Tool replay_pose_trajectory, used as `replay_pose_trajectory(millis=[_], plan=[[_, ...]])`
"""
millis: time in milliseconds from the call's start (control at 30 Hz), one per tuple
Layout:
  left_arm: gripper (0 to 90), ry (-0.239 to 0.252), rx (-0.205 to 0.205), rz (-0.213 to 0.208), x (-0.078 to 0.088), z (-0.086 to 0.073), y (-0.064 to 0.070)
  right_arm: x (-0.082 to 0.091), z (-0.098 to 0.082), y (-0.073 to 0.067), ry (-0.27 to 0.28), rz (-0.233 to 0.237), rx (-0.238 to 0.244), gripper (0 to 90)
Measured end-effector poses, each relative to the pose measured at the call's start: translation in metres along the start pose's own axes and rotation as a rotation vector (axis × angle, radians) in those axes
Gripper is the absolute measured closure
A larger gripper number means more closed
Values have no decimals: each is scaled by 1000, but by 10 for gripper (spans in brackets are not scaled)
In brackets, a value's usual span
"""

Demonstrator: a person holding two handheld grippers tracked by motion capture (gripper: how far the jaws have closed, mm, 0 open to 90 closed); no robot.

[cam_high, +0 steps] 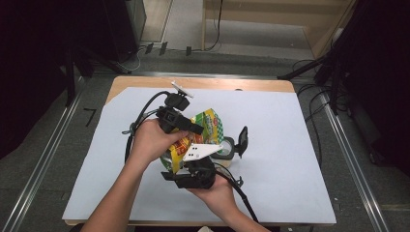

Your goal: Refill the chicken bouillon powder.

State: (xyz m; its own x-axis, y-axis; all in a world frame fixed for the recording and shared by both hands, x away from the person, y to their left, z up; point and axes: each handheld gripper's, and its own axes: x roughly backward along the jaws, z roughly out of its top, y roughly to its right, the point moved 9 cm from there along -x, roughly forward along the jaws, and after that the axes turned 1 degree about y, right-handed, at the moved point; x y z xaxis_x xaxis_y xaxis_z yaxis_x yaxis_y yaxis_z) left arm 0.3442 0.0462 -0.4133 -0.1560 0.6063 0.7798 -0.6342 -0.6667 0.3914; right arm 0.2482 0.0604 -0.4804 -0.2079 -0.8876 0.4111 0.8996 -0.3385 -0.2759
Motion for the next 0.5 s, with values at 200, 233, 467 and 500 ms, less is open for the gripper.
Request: replay_pose_trajectory(millis=[200, 233, 467, 500], plan=[[828, 15, -14, 19, -1, 1, 1, -3, -2, 4, -3, -30, 27, 611], [829, 15, -14, 19, -1, 1, 1, -3, -2, 4, -3, -30, 27, 611], [832, 22, -13, 24, -1, 3, 1, -7, -2, 6, -9, -49, 43, 590], [832, 20, -17, 25, -1, 2, 1, -7, -2, 6, -13, -58, 51, 594]])
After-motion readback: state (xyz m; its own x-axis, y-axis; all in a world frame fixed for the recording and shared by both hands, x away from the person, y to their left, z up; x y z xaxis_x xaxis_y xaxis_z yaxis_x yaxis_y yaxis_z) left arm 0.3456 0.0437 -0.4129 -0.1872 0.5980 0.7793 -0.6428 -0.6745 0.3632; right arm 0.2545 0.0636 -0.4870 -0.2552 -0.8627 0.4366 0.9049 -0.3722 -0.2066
